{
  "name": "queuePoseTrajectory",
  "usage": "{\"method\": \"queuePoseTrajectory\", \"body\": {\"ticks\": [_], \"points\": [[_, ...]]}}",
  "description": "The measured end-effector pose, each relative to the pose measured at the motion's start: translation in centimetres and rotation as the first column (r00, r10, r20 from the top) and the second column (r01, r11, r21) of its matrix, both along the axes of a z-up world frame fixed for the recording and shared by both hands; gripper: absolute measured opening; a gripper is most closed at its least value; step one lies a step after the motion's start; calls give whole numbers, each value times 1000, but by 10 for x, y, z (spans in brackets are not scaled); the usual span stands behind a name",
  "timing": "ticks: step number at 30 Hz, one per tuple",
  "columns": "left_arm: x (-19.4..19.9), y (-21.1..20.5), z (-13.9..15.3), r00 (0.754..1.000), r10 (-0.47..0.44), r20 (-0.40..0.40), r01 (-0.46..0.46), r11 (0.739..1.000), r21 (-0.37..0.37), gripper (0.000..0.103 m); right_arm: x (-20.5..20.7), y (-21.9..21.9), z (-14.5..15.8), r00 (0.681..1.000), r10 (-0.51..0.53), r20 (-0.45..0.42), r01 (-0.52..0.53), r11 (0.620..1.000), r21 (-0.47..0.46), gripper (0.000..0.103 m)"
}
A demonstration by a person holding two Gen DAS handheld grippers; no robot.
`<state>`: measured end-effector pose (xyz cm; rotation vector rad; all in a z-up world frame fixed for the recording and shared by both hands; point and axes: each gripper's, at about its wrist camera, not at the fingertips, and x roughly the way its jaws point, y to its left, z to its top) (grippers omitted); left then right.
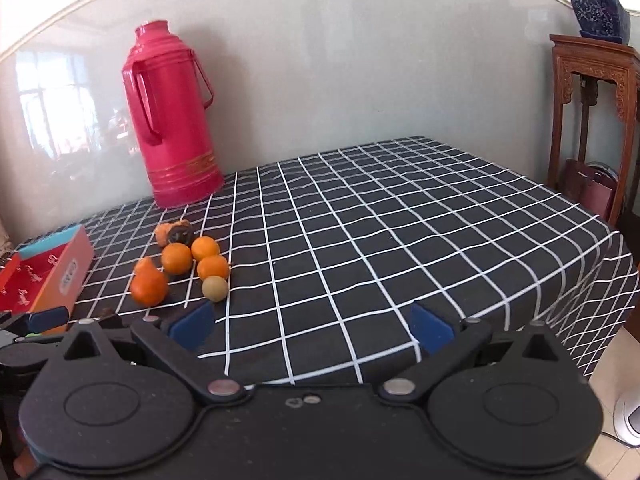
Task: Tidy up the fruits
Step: 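Reach the left tool to the dark chestnut and close on it, then carry the chestnut into the red box with the left tool while the right tool grasps the pale fruit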
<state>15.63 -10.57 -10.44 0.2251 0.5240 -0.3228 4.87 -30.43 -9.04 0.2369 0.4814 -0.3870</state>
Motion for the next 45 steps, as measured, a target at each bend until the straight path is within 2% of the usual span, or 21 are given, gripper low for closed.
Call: {"method": "queuePoseTrajectory", "body": {"ticks": [2,4,9,12,18,21,23,27,30,32,34,35,36,37,39,41,42,44,45], "points": [[9,0,-6,999,-9,-41,8,1000,-20,39,11,0,-2,1000,9,-8,-9,1000,-1,97],[11,1,-12,999,2,-43,-3,1000,-22,35,21,0,-2,1000,18,-9,-18,1000,-5,97],[9,4,-19,999,7,-34,-9,999,-45,34,40,1,-2,999,30,13,-30,999,-30,97],[8,7,-17,1000,20,-18,-21,998,-61,34,48,2,-8,999,32,-1,-32,999,-35,97],[6,32,15,988,125,90,-112,985,-131,34,59,2,-16,998,48,-38,-49,999,-19,97],[8,57,29,964,231,132,-210,965,-155,34,62,6,-17,997,58,-48,-60,997,-44,97],[14,74,32,941,311,132,-291,945,-150,34,65,8,-17,996,70,-57,-73,996,-55,97],[35,108,21,892,452,23,-446,886,-130,34,76,12,-18,993,98,-69,-104,991,-88,97],[43,130,11,864,500,-65,-504,855,-124,34,89,16,-19,990,118,-80,-127,985,-115,97],[45,135,12,849,524,-65,-528,841,-118,36,97,18,-20,986,144,-80,-153,981,-122,96],[45,141,13,842,535,-66,-539,834,-113,53,106,19,-22,983,162,-87,-172,979,-111,85],[43,142,13,838,543,-56,-546,831,-106,65,110,20,-24,981,169,-91,-178,978,-108,79],[42,144,14,838,543,-53,-545,832,-104,67,113,20,-25,980,173,-99,-183,977,-105,66],[42,145,15,836,546,-52,-548,830,-100,67,116,21,-27,978,178,-105,-189,977,-99,62],[43,147,15,835,549,-49,-551,829,-94,67,119,22,-29,977,185,-109,-195,977,-90,60],[48,153,16,829,557,-47,-559,824,-94,67,119,25,-30,974,198,-107,-208,974,-93,50],[48,155,16,829,558,-50,-560,822,-101,68,120,27,-31,973,206,-103,-215,972,-96,42],[49,160,16,831,555,-51,-557,824,-110,68,120,30,-32,971,217,-101,-227,968,-105,37],[48,159,15,833,551,-48,-553,826,-110,72,120,32,-32,969,224,-101,-235,966,-111,32]]}}
